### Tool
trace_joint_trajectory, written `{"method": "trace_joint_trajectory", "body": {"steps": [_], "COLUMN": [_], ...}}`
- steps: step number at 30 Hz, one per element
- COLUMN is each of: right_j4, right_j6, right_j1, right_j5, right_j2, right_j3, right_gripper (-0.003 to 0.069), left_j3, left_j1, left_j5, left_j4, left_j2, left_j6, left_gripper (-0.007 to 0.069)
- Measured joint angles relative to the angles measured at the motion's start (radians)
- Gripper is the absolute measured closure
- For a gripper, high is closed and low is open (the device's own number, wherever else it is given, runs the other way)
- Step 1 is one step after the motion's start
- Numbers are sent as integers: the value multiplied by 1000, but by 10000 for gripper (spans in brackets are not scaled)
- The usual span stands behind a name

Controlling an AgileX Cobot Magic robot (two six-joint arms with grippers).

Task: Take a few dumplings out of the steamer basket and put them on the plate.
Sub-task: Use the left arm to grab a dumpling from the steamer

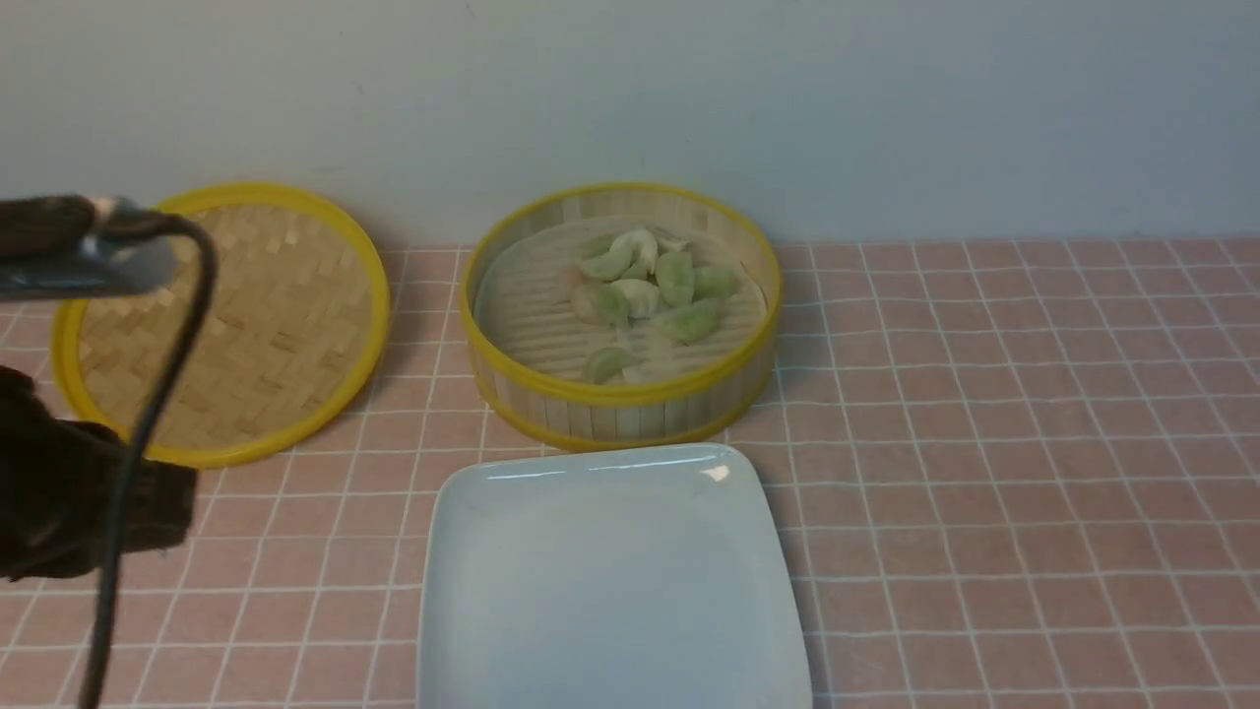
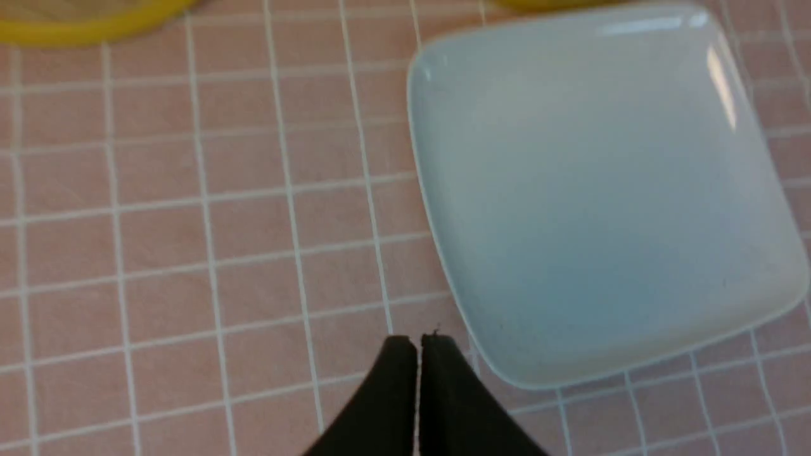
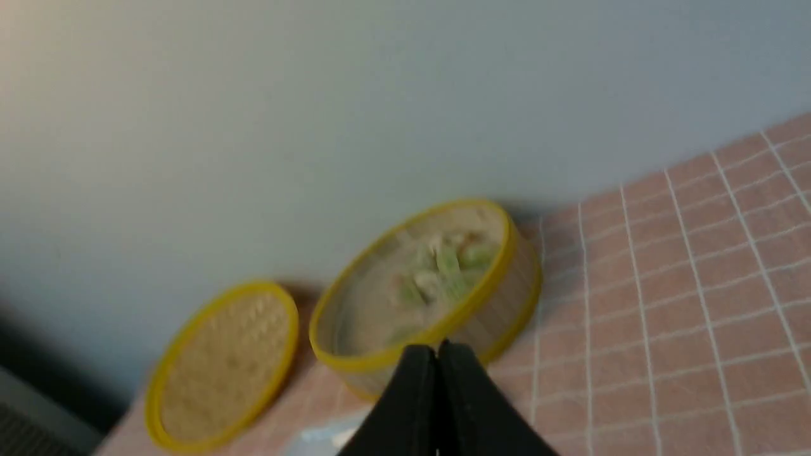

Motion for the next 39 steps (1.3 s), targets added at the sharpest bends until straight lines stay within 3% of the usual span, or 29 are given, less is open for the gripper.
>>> {"method": "trace_joint_trajectory", "body": {"steps": [5,8,15,24,28,35,39], "right_j4": [-116,-179,-242,-244,-246,-253,-253], "right_j6": [-112,-132,-145,-146,-148,-148,-148], "right_j1": [0,0,0,0,0,0,0], "right_j5": [323,422,458,457,457,489,492], "right_j2": [298,448,712,807,807,807,807], "right_j3": [-247,-342,-446,-447,-448,-448,-448], "right_gripper": [673,673,673,669,669,666,665], "left_j3": [-40,-126,-493,-863,-1009,-1139,-1149], "left_j1": [0,0,-102,-265,-328,-364,-364], "left_j5": [-8,-8,52,86,55,-11,-75], "left_j4": [-45,-53,-31,50,124,161,174], "left_j2": [170,244,493,843,1015,1215,1270], "left_j6": [89,95,96,96,97,90,90], "left_gripper": [631,631,631,621,536,260,155]}}
